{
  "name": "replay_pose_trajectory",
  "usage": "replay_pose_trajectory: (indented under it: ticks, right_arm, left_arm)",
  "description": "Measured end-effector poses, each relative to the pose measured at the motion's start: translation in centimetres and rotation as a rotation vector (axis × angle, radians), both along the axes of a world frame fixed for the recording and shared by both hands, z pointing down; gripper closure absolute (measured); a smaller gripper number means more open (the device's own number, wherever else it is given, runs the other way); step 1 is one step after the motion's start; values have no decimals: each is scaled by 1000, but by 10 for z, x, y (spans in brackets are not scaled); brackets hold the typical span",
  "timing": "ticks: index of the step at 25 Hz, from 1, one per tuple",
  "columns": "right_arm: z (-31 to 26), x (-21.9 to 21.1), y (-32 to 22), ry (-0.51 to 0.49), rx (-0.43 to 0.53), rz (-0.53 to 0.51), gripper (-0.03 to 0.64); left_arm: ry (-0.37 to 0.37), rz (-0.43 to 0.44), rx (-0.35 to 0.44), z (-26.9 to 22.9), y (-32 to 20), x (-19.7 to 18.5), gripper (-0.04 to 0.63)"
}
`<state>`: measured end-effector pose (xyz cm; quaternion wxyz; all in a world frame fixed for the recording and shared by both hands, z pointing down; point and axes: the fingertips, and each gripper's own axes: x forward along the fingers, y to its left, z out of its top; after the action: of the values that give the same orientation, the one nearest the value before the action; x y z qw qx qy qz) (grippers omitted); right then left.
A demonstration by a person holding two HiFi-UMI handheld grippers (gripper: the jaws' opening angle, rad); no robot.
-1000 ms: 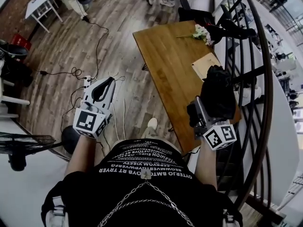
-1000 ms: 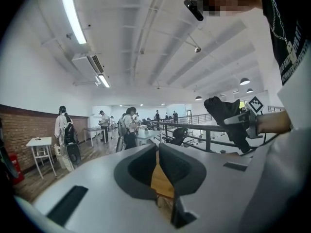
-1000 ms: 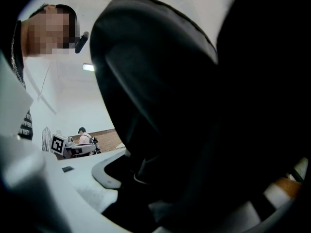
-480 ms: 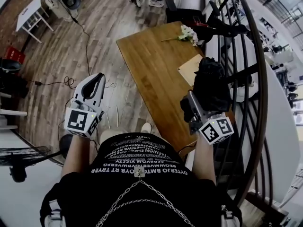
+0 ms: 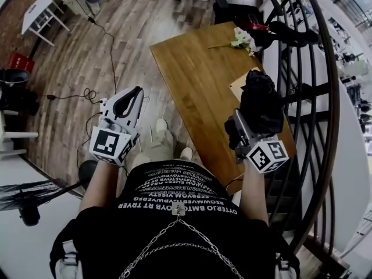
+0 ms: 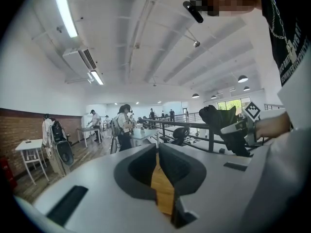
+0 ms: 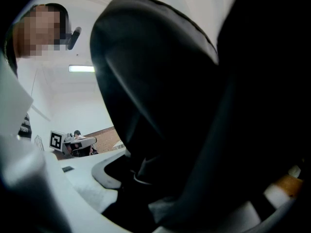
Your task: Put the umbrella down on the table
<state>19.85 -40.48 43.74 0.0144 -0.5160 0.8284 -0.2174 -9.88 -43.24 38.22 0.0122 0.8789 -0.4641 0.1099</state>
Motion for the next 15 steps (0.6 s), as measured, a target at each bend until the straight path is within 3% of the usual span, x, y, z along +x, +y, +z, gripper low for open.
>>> replay_pose_trajectory:
  ticks: [15]
  right_arm:
    - [93, -36, -105, -4, -223, 91, 334]
  left_arm:
    - [-6, 135, -39, 21, -136, -2, 554]
